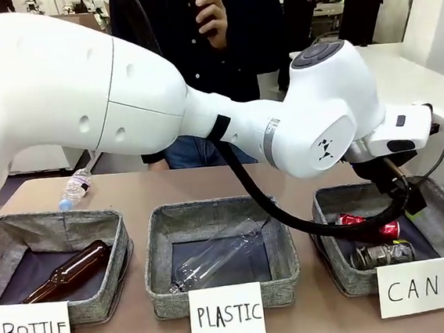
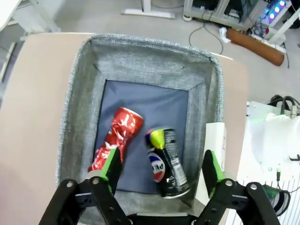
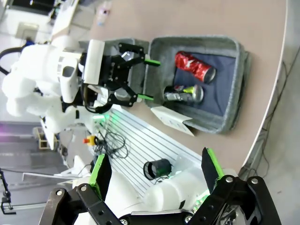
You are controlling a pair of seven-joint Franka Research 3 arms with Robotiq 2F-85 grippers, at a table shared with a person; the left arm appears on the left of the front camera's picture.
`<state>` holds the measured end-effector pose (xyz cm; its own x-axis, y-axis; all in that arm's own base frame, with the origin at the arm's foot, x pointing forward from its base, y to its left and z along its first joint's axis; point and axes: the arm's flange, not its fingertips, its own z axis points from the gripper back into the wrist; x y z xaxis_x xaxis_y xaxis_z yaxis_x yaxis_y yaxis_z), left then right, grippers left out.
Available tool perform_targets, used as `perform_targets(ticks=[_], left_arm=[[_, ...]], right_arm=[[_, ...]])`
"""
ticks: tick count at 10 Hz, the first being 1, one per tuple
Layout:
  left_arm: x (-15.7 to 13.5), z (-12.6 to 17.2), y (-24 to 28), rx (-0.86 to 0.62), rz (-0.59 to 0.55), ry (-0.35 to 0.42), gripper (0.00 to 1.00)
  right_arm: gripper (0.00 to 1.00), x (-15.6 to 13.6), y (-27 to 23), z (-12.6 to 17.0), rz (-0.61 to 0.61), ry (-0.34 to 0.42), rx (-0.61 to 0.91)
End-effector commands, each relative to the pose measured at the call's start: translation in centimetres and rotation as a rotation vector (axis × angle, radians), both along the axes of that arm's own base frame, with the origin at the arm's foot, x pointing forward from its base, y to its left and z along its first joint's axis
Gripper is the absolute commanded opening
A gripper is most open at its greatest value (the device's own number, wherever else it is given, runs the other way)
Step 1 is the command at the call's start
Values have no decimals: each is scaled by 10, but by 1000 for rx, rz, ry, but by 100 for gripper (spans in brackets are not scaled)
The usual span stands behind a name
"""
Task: Sort the can waste into the basket.
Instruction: Pick up the can waste from the table and place it in the right Fabric basket.
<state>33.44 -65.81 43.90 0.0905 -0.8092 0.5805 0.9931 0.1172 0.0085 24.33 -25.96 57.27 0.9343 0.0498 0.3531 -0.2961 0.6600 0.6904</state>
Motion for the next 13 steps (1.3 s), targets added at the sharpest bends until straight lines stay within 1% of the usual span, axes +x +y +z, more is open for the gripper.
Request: perform_targets(ticks=[1,2,3,4,5,6,7,8,9,10,11,12,13], left_arm=[[-7,2,12,11,44,-10,100],[-6,6,16,2,72,13,100],[-5,16,30,80,130,74,100],[-2,34,62,235,169,233,100],[6,58,108,340,227,326,100],[14,80,150,366,278,394,100],[22,103,199,296,349,441,100],[29,123,263,197,450,477,100],[32,133,302,113,532,483,100],[35,145,347,25,586,533,100],[38,156,396,-88,661,572,100],[35,163,453,-217,738,624,100],[28,166,504,-323,735,727,100]], right_arm=[[100,-1,0,1,0,-3,0],[100,-1,0,1,0,-3,0],[100,-1,0,1,0,-3,0],[100,0,0,0,0,0,0],[100,7,16,8,23,-18,3],[100,23,46,16,69,-46,31],[100,40,79,20,139,-71,56],[100,57,118,19,215,-66,75],[100,69,152,18,276,-67,120],[100,79,190,16,329,-62,157],[100,85,224,14,384,-41,203],[100,89,257,15,434,5,290],[100,92,281,16,456,55,347]])
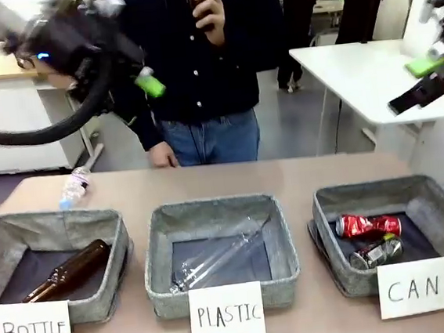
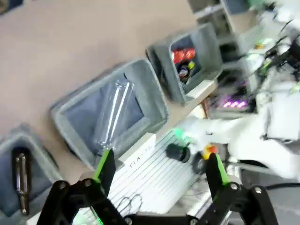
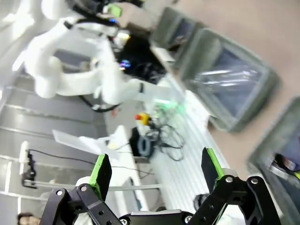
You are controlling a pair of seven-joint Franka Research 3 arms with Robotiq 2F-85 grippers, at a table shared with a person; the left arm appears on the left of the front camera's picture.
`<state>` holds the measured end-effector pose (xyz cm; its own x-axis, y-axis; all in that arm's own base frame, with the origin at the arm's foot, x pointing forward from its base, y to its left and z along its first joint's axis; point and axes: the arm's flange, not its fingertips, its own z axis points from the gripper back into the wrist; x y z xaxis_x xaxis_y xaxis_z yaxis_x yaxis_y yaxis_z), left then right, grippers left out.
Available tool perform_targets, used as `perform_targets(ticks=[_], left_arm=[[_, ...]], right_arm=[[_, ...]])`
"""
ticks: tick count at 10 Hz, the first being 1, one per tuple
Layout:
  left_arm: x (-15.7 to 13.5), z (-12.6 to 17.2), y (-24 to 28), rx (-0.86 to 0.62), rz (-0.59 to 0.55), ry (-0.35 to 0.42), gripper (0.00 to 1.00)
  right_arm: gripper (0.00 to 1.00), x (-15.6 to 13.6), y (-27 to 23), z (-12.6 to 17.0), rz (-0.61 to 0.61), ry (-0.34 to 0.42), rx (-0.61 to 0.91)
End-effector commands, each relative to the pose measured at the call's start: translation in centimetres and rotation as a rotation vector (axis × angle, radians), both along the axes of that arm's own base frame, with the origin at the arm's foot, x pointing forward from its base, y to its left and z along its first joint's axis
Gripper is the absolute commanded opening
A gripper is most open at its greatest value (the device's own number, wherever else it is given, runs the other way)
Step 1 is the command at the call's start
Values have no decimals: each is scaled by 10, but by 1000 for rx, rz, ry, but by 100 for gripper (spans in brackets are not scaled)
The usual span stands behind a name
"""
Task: Sort the can waste into the basket.
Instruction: Pick up the can waste from the table and place it in the right Fabric basket.
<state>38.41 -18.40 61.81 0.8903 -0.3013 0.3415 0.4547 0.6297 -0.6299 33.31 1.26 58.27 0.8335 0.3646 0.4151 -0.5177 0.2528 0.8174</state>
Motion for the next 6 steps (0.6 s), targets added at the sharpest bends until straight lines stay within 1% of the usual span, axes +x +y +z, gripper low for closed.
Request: perform_targets(ticks=[1,2,3,4,6], left_arm=[[-32,-12,88,-232,127,19,100],[-46,-15,144,-433,138,62,100],[-60,-28,202,-642,159,70,100],[-29,-7,108,-270,121,57,100],[-29,-7,108,-270,121,57,100]], right_arm=[[100,5,29,8,-4,192,144],[100,13,41,9,-90,286,197],[100,26,40,12,-309,344,204],[100,9,38,1,9,168,127],[100,9,38,1,9,168,127]])
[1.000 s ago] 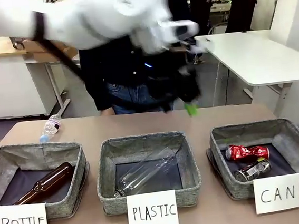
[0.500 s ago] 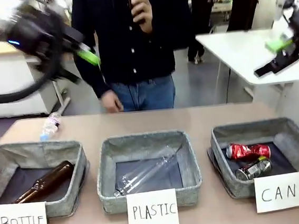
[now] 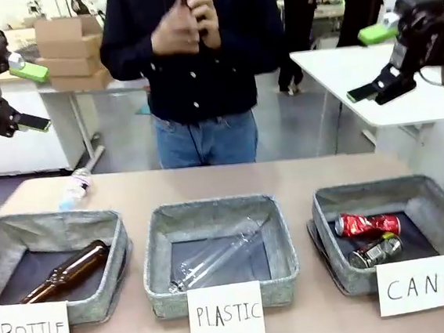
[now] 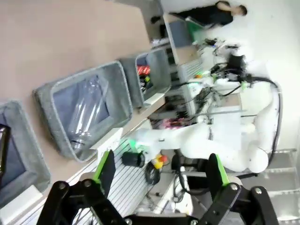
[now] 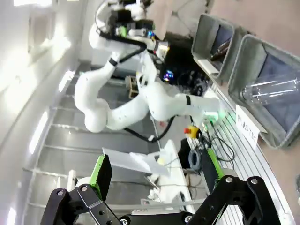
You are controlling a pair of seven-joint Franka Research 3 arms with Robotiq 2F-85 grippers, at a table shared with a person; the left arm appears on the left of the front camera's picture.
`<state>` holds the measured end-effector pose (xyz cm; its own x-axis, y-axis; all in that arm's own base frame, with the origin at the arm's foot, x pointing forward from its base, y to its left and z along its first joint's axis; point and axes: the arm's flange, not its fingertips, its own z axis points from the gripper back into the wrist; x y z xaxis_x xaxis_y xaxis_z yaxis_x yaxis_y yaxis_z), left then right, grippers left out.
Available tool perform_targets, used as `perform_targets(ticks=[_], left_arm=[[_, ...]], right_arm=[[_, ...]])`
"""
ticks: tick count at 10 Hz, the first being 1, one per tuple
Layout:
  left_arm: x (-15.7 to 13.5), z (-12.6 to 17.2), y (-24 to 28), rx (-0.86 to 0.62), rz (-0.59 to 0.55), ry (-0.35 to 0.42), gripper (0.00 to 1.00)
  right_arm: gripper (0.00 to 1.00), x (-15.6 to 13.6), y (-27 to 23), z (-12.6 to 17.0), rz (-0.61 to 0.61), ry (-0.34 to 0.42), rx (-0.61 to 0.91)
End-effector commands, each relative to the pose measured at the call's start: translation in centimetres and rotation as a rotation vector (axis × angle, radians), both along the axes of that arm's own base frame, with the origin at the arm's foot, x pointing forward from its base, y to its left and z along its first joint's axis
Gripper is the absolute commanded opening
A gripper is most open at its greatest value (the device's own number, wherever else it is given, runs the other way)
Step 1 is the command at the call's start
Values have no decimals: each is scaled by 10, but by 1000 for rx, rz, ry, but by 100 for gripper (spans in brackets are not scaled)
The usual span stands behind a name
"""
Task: Sort the can waste into the basket.
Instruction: Pick up the can waste from the table and place it in the right Fabric basket.
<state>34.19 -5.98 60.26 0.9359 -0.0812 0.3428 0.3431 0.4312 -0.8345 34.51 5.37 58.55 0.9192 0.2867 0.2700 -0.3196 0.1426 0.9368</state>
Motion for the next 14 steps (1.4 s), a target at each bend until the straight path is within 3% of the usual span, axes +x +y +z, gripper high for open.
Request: perform_targets(ticks=[1,14], left_arm=[[13,9,-16,61,5,-6,100],[13,9,-16,61,5,-6,100]], right_arm=[[100,-3,-4,-1,40,-52,-10],[100,-3,-4,-1,40,-52,-10]])
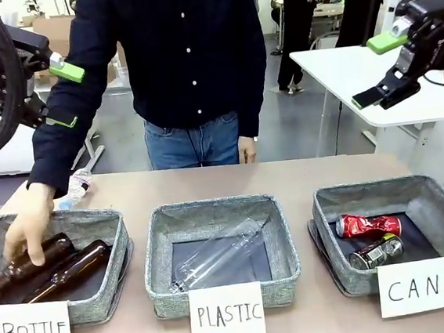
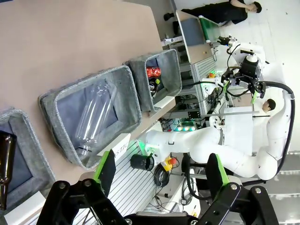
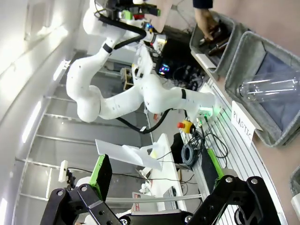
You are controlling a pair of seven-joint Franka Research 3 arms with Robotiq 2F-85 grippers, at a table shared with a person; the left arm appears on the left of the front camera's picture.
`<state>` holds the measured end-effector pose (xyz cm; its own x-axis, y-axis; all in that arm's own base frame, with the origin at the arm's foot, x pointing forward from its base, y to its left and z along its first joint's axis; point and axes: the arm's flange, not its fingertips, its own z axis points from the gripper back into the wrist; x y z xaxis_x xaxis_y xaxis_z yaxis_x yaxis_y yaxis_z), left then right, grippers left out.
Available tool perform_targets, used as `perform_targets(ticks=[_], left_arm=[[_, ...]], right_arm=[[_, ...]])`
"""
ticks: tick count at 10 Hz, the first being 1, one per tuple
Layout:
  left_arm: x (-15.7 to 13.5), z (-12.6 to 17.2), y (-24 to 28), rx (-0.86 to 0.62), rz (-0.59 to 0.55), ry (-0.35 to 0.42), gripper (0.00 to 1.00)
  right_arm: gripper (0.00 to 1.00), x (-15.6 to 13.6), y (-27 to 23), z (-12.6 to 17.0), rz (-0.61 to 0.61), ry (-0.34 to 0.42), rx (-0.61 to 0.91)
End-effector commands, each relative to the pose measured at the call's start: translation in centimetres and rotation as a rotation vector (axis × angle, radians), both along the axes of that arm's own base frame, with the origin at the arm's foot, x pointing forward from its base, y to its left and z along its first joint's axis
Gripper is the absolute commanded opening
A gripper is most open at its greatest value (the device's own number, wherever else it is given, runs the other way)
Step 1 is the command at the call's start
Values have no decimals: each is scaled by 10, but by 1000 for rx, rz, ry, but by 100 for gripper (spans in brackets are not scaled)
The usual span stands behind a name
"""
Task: Sort the can waste into the basket.
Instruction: Pick up the can waste from the table and place it in the right Fabric basket.
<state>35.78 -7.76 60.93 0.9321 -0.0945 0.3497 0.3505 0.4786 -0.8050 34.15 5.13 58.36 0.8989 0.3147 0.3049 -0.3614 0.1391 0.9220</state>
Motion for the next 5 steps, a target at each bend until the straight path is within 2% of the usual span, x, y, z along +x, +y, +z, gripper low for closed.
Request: perform_targets(ticks=[1,5], left_arm=[[-3,2,1,6,-1,6,100],[-3,2,1,6,-1,6,100]], right_arm=[[100,0,-1,0,11,-11,-3],[100,0,-1,0,11,-11,-3]])
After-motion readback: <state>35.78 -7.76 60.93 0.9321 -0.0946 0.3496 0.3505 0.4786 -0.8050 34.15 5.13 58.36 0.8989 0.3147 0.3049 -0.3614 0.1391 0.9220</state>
